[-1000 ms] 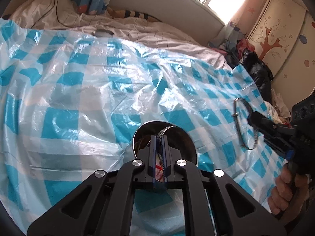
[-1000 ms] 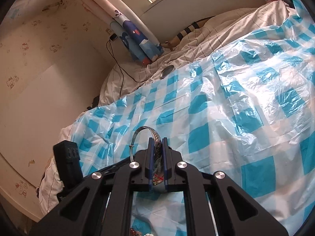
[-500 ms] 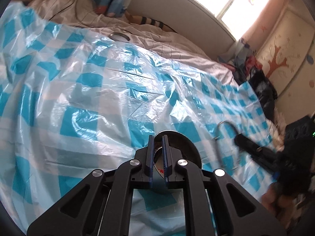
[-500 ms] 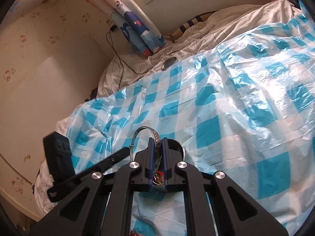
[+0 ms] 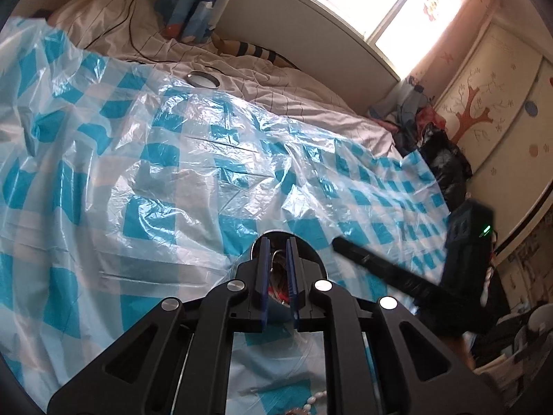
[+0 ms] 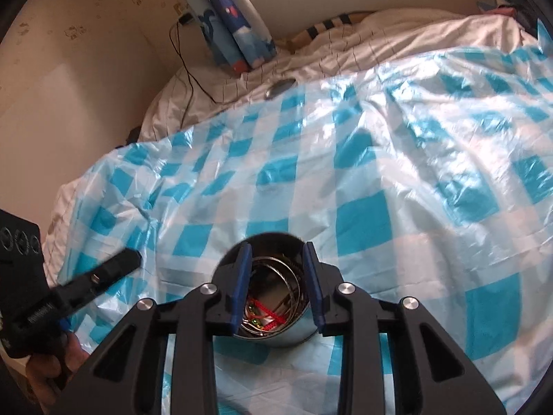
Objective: Organize jewelry
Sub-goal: 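Lower the silver bangle into the tin and open the right tool, then move both open tools back over the remaining bead bracelets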
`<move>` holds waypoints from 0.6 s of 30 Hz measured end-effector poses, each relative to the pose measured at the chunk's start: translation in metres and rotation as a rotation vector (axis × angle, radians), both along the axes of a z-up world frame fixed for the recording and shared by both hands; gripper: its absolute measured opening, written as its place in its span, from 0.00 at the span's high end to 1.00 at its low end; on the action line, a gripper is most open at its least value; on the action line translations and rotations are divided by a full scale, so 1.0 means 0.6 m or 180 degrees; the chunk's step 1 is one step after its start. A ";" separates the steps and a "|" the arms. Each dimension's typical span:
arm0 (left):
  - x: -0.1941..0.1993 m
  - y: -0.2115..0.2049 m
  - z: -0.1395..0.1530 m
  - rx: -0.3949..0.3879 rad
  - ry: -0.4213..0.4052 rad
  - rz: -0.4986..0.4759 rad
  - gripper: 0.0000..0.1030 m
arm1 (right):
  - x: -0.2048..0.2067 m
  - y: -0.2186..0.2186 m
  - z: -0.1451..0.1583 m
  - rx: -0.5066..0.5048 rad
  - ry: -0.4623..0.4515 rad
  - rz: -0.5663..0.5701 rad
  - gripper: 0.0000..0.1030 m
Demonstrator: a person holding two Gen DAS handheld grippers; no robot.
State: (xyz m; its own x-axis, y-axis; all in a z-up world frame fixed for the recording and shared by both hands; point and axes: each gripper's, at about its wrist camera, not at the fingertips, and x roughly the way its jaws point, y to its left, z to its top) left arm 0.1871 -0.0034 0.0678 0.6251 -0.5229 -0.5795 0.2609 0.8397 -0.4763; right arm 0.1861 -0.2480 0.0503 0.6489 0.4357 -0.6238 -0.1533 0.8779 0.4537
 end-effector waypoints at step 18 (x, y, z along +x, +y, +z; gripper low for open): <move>-0.118 -0.039 -0.055 0.0774 0.0299 -0.0942 0.63 | -0.104 -0.021 0.010 -0.0441 0.0175 0.0276 0.35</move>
State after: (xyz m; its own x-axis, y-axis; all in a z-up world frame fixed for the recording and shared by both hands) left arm 0.1165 -0.0270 0.0350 0.4061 -0.5130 -0.7563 0.4734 0.8260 -0.3060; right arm 0.1240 -0.2608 0.0560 0.5758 0.3959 -0.7153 -0.2094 0.9172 0.3391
